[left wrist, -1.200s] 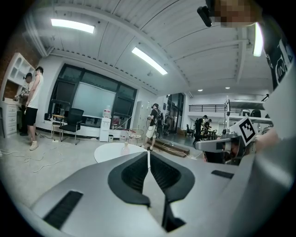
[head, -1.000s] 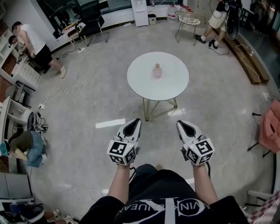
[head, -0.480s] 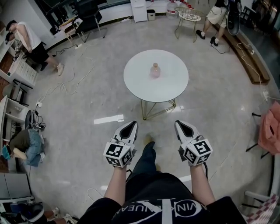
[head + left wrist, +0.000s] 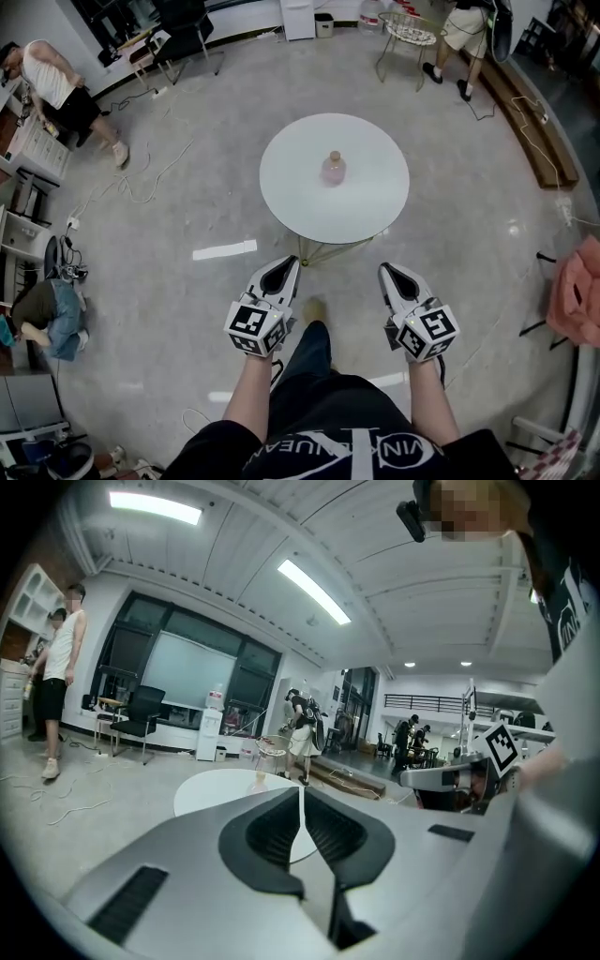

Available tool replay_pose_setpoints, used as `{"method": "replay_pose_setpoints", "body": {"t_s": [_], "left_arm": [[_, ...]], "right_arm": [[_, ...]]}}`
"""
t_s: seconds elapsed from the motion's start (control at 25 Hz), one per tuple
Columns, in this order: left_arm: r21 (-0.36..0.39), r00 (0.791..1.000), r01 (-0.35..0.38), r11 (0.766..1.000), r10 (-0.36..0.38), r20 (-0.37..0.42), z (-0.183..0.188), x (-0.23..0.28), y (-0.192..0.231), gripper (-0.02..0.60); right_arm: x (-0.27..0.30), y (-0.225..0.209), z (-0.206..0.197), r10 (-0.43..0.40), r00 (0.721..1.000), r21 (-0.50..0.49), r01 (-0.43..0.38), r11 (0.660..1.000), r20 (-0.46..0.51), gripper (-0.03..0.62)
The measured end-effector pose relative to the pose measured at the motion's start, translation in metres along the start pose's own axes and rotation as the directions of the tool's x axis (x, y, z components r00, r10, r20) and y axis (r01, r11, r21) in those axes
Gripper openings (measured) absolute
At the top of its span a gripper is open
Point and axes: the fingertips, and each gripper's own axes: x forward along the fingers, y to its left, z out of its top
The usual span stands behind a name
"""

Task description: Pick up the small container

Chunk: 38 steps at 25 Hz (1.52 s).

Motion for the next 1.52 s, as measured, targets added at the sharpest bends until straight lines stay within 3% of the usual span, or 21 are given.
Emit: {"method": "replay_pose_setpoints", "body": {"t_s": [0.4,1.12,1.52], "left_arm": [[-0.022,0.998,0.051,0.998,-0.052,-0.047,0.004,0.068,0.039,0.020],[-0.052,0.988,0.120,0.991,-0.124,-0.096,-0.007,0.154,0.100,0.020],[-0.070,0.986,0.124,0.990,-0.131,-0.104,-0.020,0.196,0.097,0.020]], "right_arm": [[0.060,-0.035,0.005,-0.014,0.999,0.023,0.015,1.000,-0.051,0.005],[0.167,-0.074,-0.007,-0.003,0.985,-0.040,-0.005,0.999,-0.175,0.006],[0.206,-0.103,-0.012,0.052,0.980,-0.085,-0.069,0.994,-0.192,0.006]]}}
